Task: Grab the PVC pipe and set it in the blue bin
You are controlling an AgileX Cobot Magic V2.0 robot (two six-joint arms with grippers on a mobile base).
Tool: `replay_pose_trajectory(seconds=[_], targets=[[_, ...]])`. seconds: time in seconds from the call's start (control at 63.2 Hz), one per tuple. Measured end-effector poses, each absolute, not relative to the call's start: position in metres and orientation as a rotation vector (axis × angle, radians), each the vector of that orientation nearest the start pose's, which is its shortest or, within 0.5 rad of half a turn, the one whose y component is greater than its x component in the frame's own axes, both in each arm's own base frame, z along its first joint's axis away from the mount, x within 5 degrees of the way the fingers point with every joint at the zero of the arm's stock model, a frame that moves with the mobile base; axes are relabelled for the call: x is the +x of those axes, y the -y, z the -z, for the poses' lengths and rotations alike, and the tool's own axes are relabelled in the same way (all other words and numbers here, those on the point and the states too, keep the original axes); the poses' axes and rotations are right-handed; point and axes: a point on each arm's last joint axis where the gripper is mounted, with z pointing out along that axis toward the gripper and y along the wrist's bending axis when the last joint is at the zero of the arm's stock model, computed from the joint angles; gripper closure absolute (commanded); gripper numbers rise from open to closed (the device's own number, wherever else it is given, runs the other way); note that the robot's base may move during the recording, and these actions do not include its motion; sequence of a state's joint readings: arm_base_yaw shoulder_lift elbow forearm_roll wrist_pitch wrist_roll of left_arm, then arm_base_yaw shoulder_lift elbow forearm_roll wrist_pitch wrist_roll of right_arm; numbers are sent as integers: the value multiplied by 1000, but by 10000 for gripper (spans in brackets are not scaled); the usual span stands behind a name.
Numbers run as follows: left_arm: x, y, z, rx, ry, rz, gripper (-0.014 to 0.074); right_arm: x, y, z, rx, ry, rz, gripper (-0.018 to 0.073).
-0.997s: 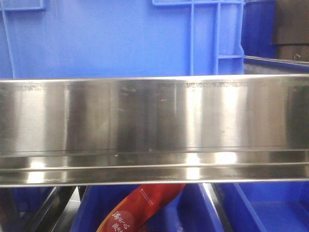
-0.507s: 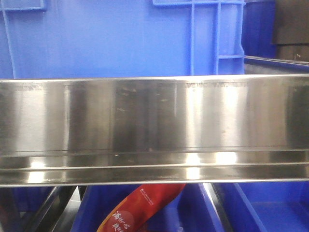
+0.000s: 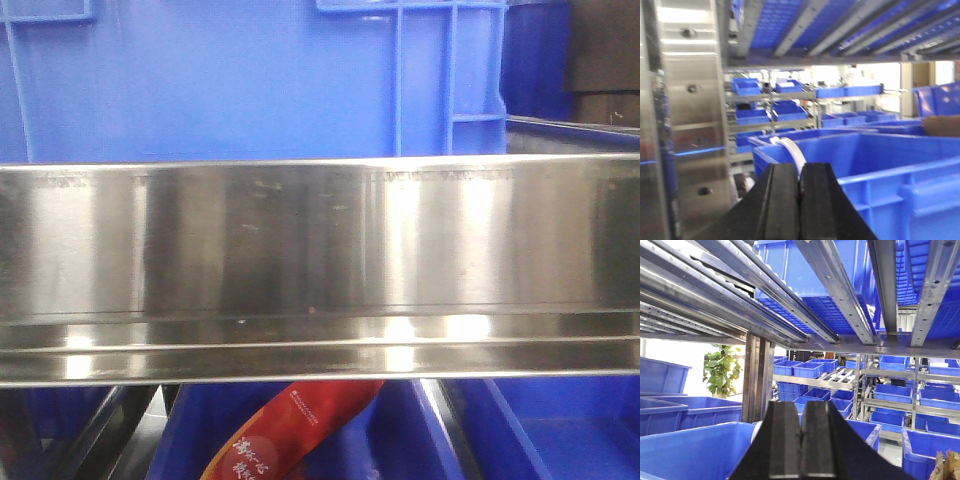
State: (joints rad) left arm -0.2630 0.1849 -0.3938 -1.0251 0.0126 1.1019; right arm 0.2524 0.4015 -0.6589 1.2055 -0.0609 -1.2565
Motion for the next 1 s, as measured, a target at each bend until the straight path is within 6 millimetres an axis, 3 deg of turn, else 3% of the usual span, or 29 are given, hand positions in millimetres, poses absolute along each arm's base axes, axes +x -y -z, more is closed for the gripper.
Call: replay_pose_trajectory(seconds=[0.697,0.997], targets=[[24,3,-339,127,-1137,74,707,68,-13,-407,-137,-1200,-144,722],[28,-1,-328,44,-1167,-49,707,68,-13,-407,-137,-1200,-144,722]])
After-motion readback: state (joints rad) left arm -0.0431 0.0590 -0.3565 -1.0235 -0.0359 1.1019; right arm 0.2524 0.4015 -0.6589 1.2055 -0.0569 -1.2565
